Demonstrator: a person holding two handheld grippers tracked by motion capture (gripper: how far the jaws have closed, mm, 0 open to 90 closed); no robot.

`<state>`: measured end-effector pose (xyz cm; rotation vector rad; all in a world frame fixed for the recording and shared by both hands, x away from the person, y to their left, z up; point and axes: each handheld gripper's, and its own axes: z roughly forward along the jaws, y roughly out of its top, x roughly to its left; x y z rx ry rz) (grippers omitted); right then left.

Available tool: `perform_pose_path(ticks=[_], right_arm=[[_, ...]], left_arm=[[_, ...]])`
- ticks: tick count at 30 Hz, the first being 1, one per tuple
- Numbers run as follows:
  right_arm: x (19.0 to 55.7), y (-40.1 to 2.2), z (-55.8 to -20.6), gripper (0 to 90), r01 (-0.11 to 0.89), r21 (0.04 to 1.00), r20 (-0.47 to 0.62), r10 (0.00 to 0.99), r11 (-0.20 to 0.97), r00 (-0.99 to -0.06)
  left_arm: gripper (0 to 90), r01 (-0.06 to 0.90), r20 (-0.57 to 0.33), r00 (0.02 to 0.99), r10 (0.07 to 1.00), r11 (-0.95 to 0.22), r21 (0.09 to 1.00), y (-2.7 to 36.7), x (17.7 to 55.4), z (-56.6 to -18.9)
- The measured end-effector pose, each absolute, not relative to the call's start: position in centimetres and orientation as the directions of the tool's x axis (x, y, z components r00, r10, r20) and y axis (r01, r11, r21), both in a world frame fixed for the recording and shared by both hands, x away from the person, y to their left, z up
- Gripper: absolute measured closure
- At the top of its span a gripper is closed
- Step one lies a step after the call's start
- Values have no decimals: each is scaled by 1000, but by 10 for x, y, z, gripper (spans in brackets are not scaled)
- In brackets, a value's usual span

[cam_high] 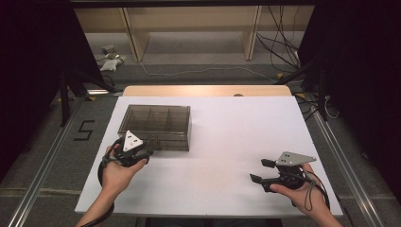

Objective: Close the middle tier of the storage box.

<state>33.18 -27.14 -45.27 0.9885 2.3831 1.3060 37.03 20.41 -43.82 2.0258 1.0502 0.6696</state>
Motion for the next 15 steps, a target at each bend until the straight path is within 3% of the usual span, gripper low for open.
perform_pose_path(ticks=[15], right_arm=[[331,-271,-452,265,440,820,102,662,367,-742]], left_arm=[[353,412,47,642,765,-396,821,181,355,-429]])
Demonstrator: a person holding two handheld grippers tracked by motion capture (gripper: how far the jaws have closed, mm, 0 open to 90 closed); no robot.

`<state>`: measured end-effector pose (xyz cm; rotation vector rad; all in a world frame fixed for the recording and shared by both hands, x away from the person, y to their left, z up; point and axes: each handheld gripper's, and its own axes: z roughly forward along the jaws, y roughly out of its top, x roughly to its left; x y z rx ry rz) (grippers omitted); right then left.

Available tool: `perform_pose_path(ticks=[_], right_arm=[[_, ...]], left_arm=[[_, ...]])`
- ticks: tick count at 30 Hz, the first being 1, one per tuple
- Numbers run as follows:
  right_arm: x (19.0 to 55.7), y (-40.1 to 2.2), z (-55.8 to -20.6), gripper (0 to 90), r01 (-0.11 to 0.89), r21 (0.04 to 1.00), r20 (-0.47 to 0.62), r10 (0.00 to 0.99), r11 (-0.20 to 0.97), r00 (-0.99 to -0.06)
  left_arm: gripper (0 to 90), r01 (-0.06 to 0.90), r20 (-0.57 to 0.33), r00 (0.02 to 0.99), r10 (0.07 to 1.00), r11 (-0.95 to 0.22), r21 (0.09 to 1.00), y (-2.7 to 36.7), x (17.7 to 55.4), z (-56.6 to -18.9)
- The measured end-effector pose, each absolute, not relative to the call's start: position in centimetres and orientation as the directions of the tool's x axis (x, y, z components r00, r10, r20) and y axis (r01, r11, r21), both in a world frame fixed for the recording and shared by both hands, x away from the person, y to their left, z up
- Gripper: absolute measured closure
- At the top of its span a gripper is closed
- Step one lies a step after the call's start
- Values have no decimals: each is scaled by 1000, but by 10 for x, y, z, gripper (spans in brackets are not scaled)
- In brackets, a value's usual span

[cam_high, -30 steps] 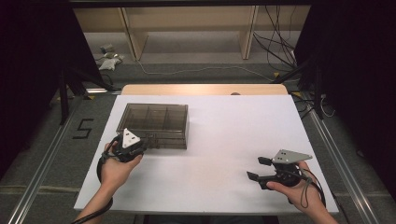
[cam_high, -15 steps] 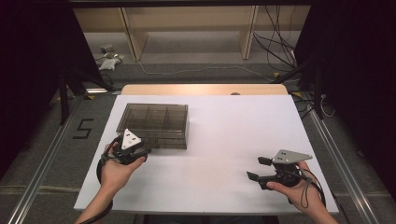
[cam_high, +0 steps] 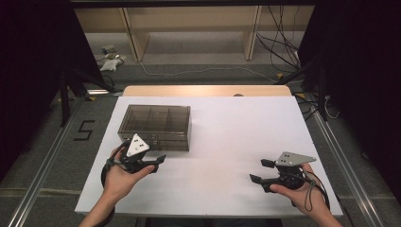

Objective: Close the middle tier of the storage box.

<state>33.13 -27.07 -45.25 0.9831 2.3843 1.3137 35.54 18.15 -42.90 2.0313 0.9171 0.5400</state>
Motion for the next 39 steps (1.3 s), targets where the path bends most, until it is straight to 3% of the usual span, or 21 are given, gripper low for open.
perform_pose_path(ticks=[9,17,24,39], right_arm=[[331,-270,-452,262,431,823,101,651,370,-752],[330,-269,-452,261,420,824,94,640,380,-763],[329,-267,-452,260,413,825,91,632,385,-770],[331,-267,-454,259,411,826,95,624,385,-776]], left_arm=[[152,446,-14,704,710,-426,787,164,350,-435],[82,419,-23,754,656,-455,786,138,342,-447],[79,374,-9,806,591,-498,782,129,337,-459],[103,376,14,787,616,-498,781,132,341,-460]])
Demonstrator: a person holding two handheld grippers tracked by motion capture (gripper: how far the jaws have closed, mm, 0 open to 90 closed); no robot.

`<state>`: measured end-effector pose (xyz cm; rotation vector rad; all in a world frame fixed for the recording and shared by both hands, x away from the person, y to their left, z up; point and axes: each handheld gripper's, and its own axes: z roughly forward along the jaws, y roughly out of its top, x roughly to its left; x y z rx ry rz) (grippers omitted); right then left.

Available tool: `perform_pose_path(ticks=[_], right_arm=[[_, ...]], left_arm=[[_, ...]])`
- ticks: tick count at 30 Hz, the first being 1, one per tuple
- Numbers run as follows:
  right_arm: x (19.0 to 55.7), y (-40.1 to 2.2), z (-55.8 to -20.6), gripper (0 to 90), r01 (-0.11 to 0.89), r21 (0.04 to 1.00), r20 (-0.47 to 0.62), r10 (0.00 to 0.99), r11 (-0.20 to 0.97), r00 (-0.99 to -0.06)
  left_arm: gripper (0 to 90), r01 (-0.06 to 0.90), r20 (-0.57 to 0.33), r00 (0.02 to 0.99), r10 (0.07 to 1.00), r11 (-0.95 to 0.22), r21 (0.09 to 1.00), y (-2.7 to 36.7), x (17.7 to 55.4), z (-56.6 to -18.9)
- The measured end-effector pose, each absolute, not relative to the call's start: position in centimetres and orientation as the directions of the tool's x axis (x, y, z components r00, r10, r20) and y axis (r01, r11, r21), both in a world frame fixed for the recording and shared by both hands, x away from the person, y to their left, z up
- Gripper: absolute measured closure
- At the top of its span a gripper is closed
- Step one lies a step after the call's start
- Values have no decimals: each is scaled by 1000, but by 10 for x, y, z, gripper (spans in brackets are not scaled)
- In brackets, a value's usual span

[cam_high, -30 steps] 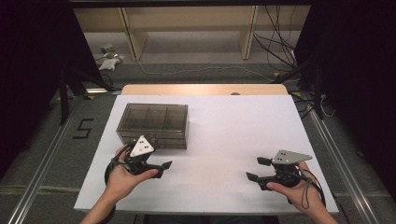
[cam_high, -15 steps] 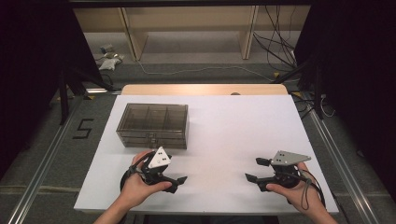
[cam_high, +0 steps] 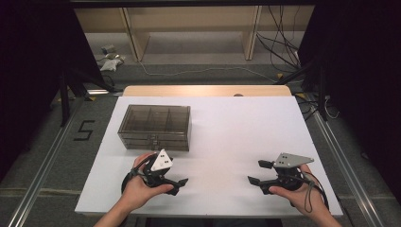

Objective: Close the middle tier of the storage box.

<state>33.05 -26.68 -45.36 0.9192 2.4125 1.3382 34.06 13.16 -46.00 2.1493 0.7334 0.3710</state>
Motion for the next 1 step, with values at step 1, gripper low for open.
perform_pose_path(ticks=[1], right_arm=[[330,-267,-453,260,414,825,97,626,384,-774]], left_arm=[[103,373,16,789,615,-499,782,131,341,-460]])
